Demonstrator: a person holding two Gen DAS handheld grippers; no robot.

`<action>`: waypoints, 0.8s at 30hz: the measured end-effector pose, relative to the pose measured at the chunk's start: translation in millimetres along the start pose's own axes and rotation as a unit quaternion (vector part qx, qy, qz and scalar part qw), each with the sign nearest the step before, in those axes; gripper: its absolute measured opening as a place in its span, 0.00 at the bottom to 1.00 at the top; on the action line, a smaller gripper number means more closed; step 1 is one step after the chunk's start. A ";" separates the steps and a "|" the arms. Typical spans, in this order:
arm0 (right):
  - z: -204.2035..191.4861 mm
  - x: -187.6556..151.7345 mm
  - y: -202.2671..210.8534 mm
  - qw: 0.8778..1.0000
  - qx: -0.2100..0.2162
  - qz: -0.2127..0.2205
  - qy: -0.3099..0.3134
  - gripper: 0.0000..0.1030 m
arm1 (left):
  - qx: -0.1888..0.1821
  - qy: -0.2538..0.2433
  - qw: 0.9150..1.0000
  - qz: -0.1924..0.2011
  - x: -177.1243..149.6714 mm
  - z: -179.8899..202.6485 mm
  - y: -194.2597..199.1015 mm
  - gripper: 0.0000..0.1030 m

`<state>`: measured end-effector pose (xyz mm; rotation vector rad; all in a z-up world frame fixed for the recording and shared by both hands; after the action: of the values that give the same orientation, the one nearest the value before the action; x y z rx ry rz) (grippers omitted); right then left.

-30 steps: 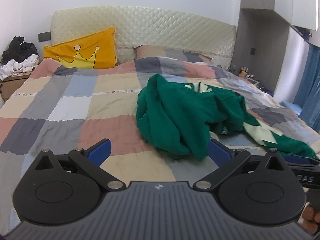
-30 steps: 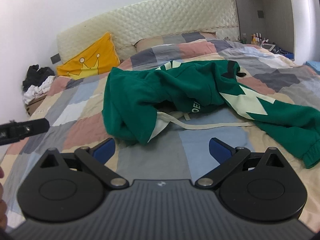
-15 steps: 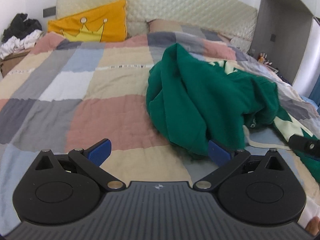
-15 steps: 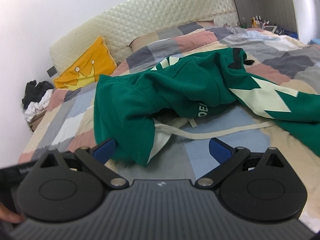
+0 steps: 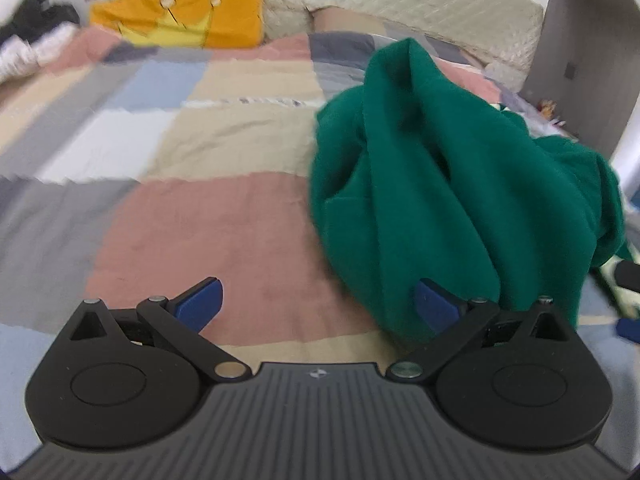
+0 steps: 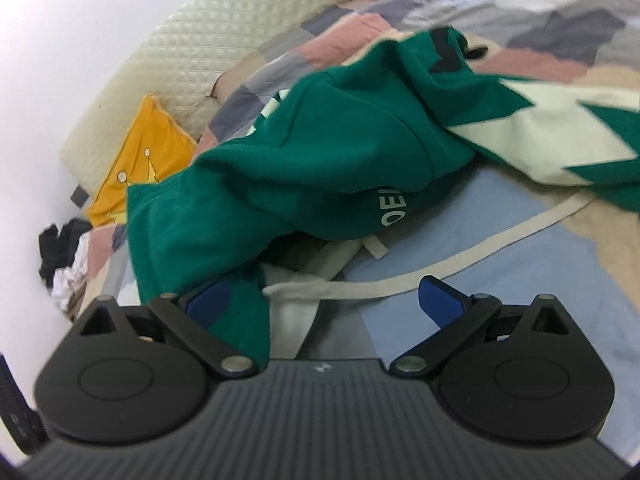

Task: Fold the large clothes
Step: 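Reach both grippers toward the crumpled green hoodie, then grasp the hoodie with the left gripper while the right gripper grasps another part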

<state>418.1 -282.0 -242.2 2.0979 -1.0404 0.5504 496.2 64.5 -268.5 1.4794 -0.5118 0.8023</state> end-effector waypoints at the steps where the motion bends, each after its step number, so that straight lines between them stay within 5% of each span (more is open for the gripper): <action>1: 3.6 2.5 -4.4 1.000 0.010 0.002 -0.014 0.99 | -0.014 0.009 1.000 -0.001 -2.3 -1.0 -1.0 0.99; 4: 11.0 9.5 -15.1 0.997 0.050 0.013 -0.059 0.99 | -0.073 0.035 0.997 -0.002 -5.6 -1.3 -10.2 0.99; 8: 22.7 14.6 -34.4 0.984 0.122 0.014 -0.131 0.99 | -0.102 0.037 0.994 -0.011 -9.5 8.0 -22.1 0.96; 13: 24.4 24.1 -54.4 0.977 0.169 0.022 -0.131 0.99 | -0.162 0.084 0.982 -0.050 -10.3 6.7 -39.7 0.86; 15: 27.7 28.1 -60.3 0.972 0.183 0.026 -0.144 0.91 | -0.189 0.101 0.974 -0.067 -12.7 5.7 -45.4 0.85; 17: 31.7 32.7 -67.0 0.971 0.182 0.023 -0.154 0.70 | -0.215 0.117 0.965 -0.089 -17.4 7.3 -50.9 0.85; 19: 33.1 35.2 -72.5 0.971 0.181 0.022 -0.152 0.63 | -0.235 0.138 0.956 -0.108 -21.8 10.0 -57.6 0.85; 24: 26.0 42.2 -70.1 0.974 0.183 0.021 -0.130 0.27 | -0.266 0.185 0.935 -0.146 -31.0 11.5 -72.1 0.79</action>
<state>501.0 -293.8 -261.2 2.5299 -1.2031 0.5297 531.2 54.5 -338.9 0.8469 -0.1900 0.6214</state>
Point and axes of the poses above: each gripper's, at about its wrist camera, not at the fingertips, and y roughly against the way its jaws point, z to its right, x to its top, the point moved 1 cm from there along -y, roughly the way its jaws point, and after that the axes turned 11 degrees about x, right-handed, at the moved point
